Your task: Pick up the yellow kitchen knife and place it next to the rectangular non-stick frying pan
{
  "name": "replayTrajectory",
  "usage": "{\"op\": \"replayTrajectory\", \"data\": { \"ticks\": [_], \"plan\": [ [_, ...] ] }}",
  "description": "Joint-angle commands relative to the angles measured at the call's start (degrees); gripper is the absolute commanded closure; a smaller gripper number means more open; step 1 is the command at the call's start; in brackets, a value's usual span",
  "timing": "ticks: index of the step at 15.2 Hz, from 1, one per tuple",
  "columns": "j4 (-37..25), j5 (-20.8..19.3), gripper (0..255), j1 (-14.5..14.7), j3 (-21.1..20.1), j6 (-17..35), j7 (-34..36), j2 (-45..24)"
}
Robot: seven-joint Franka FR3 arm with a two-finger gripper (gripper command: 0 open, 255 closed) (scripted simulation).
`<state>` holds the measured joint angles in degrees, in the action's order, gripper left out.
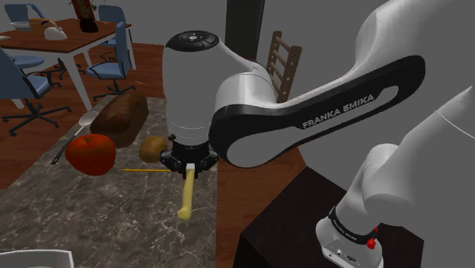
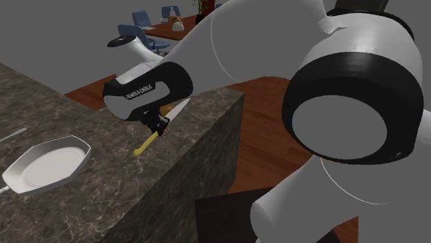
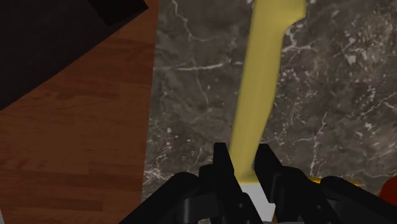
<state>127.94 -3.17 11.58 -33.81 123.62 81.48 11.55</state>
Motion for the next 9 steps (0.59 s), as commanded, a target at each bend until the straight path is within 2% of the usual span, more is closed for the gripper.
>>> {"op": "replayTrajectory", "data": {
  "ticks": [1,9],
  "plan": [
    [0.5,0.7,255,1.2,-1.5,-0.6,2.3,1.0],
    [1.1,3.3,255,6.1,-8.2,-3.0,12.2,3.8]
  ]
}}
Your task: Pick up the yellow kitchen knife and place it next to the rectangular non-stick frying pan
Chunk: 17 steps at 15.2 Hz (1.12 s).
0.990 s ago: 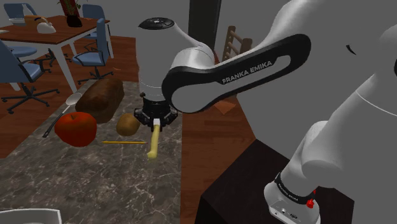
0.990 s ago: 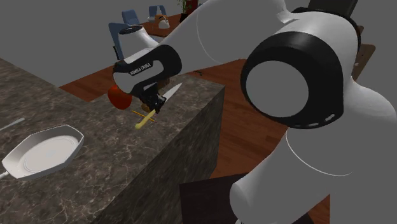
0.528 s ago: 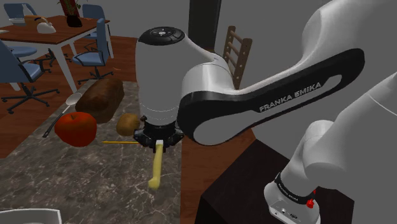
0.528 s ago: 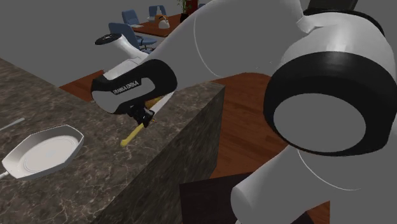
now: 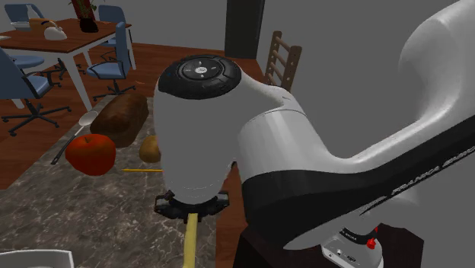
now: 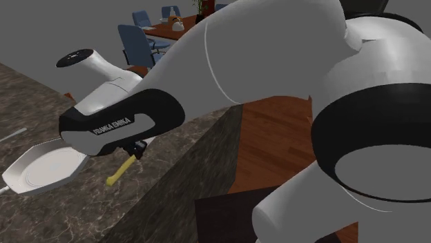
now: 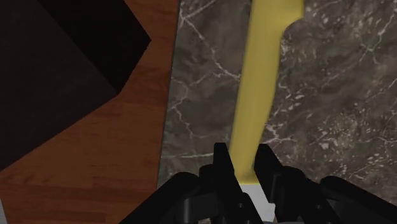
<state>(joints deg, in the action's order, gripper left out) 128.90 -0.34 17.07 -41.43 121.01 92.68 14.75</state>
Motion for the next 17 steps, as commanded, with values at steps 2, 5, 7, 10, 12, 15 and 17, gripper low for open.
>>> {"op": "replayTrajectory", "data": {
  "ticks": [2,5,7,10,12,15,17],
  "plan": [
    [-0.4,0.8,255,1.6,-2.6,-1.1,3.8,0.6],
    [-1.6,0.8,255,2.9,-5.7,-2.2,8.3,0.0],
    [-3.1,0.4,255,3.7,-8.5,-3.1,12.2,-1.0],
    [-1.6,-0.5,255,3.4,-9.3,-0.8,13.2,-2.1],
    [-0.6,-1.2,255,3.2,-9.8,0.7,13.9,-3.0],
    [0.7,-2.5,255,2.8,-10.6,2.9,15.2,-4.4],
    [1.6,-3.5,255,2.5,-11.2,4.4,16.2,-5.5]
  ]
}}
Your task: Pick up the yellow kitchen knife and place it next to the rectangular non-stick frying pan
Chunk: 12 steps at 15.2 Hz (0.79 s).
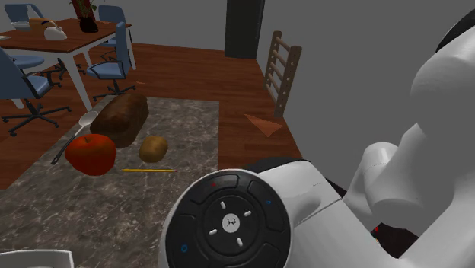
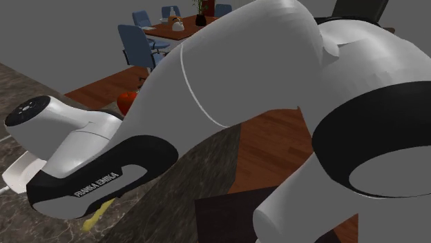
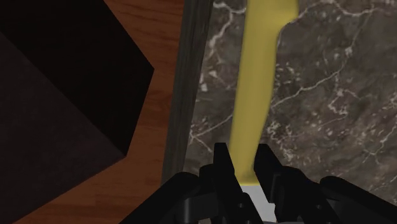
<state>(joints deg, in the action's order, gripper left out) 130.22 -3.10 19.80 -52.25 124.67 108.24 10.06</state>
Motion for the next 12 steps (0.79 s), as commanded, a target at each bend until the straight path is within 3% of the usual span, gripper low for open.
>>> {"op": "replayTrajectory", "data": {
  "ticks": [1,9,12],
  "plan": [
    [0.6,-1.4,255,-0.4,-0.6,1.5,1.2,-1.4],
    [3.3,-8.0,255,-1.8,-2.6,7.2,6.8,-7.3],
    [3.3,-8.0,255,-1.7,-2.5,7.2,6.8,-7.3]
  ]
}}
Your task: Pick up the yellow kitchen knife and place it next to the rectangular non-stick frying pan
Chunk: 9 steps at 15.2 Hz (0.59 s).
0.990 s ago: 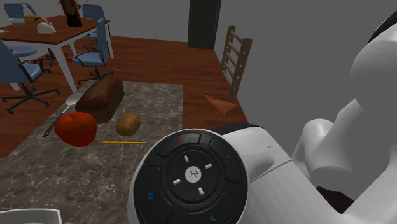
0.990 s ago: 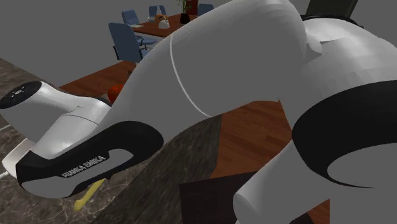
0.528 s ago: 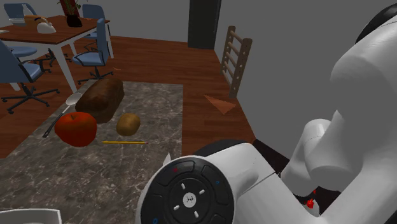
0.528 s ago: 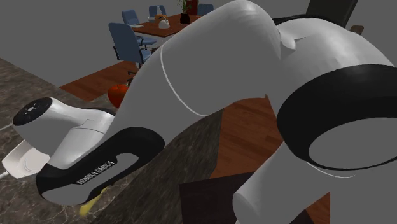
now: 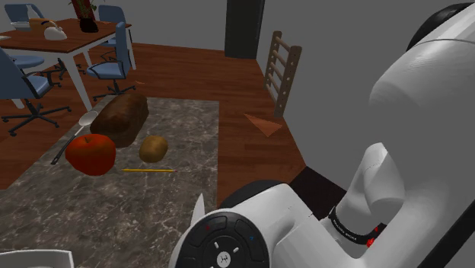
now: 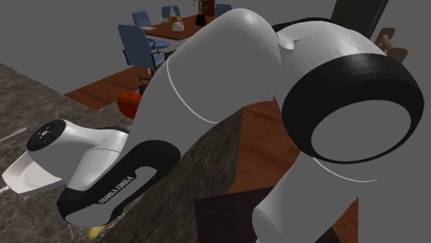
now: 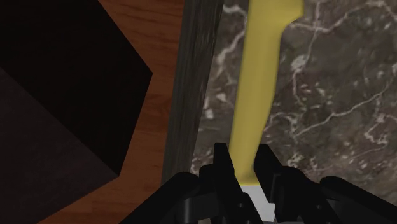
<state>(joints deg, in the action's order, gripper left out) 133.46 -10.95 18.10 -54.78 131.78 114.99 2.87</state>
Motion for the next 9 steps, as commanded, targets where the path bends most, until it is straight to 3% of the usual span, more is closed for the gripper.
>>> {"op": "replayTrajectory", "data": {
  "ticks": [1,5,6,9],
  "plan": [
    [0.1,-0.1,255,0.0,0.0,0.1,0.1,-0.1],
    [0.1,-0.1,255,0.0,0.0,0.1,0.1,-0.1],
    [0.1,-0.1,0,0.0,0.0,0.1,0.1,-0.1],
    [0.1,-0.1,0,0.0,0.0,0.1,0.1,-0.1]
  ]
}}
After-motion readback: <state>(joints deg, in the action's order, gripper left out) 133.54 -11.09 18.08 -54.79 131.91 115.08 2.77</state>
